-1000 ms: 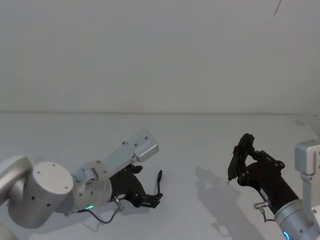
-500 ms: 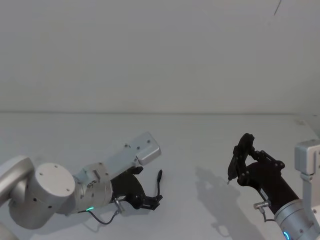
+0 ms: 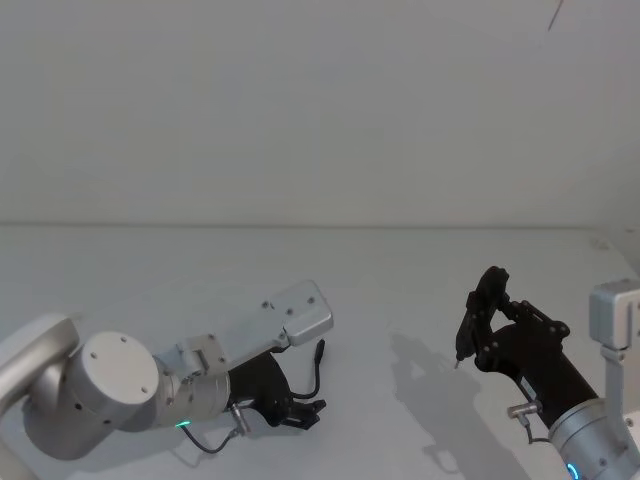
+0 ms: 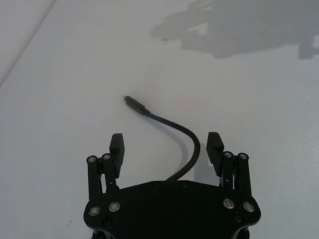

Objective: Pick up the data cable with the one hand.

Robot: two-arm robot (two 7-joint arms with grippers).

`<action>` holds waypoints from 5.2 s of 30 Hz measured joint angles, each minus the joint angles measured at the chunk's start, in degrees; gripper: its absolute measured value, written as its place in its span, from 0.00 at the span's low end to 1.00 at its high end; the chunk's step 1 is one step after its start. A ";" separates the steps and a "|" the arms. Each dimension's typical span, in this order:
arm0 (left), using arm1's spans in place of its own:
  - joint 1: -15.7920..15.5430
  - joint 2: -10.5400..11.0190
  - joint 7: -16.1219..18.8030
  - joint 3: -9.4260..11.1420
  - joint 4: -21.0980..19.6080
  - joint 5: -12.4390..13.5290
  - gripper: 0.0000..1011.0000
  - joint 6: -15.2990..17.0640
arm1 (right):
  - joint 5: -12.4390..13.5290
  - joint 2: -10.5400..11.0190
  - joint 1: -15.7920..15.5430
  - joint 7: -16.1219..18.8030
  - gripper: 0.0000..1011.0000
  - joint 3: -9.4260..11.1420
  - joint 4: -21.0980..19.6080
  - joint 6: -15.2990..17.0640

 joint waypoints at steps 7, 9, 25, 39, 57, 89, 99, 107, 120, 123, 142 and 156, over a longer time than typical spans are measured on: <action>-0.16 0.12 -0.29 0.48 -0.05 0.77 0.91 -0.26 | 0.00 0.00 0.00 0.00 0.28 0.00 0.00 0.00; -0.20 0.15 -0.33 0.58 -0.07 0.94 0.86 -0.30 | 0.00 0.00 0.00 0.00 0.28 0.00 0.00 0.00; -0.32 0.24 -0.53 0.96 -0.11 1.55 0.39 -0.51 | 0.00 0.00 0.00 0.00 0.28 0.00 0.00 0.00; -0.19 0.55 -0.69 1.07 -0.37 2.05 0.06 -2.07 | -0.01 0.00 -0.02 0.00 0.28 0.02 -0.02 0.00; 1.32 3.81 -0.54 0.89 -3.07 4.18 0.06 -18.34 | 1.36 1.93 -2.67 1.55 0.28 4.85 -5.88 -3.06; 3.99 6.01 -0.65 -1.44 -4.03 2.16 0.05 -40.31 | 16.36 1.80 -2.85 8.78 0.28 9.63 -11.17 -1.10; 4.12 6.05 -0.71 -1.54 -4.05 2.02 0.05 -41.42 | 17.92 1.48 -1.61 9.00 0.28 8.46 -10.96 -0.28; 4.16 6.09 -0.71 -1.60 -4.05 1.96 0.05 -41.86 | 18.65 1.22 -0.70 8.95 0.28 7.20 -10.20 0.39; 4.21 6.12 -0.69 -1.64 -4.04 1.91 0.05 -42.17 | 19.06 1.09 0.21 8.47 0.28 5.72 -9.17 0.83; 4.22 6.12 -0.69 -1.63 -4.04 1.91 0.05 -42.21 | 19.09 1.15 0.41 8.26 0.28 5.41 -8.98 0.85; 4.22 6.12 -0.70 -1.63 -4.04 1.92 0.05 -42.32 | 19.15 1.57 0.95 7.41 0.28 4.75 -8.54 0.99; 4.22 6.12 -0.70 -1.63 -4.04 1.92 0.05 -42.33 | 18.96 1.95 0.85 7.26 0.28 4.73 -8.62 1.00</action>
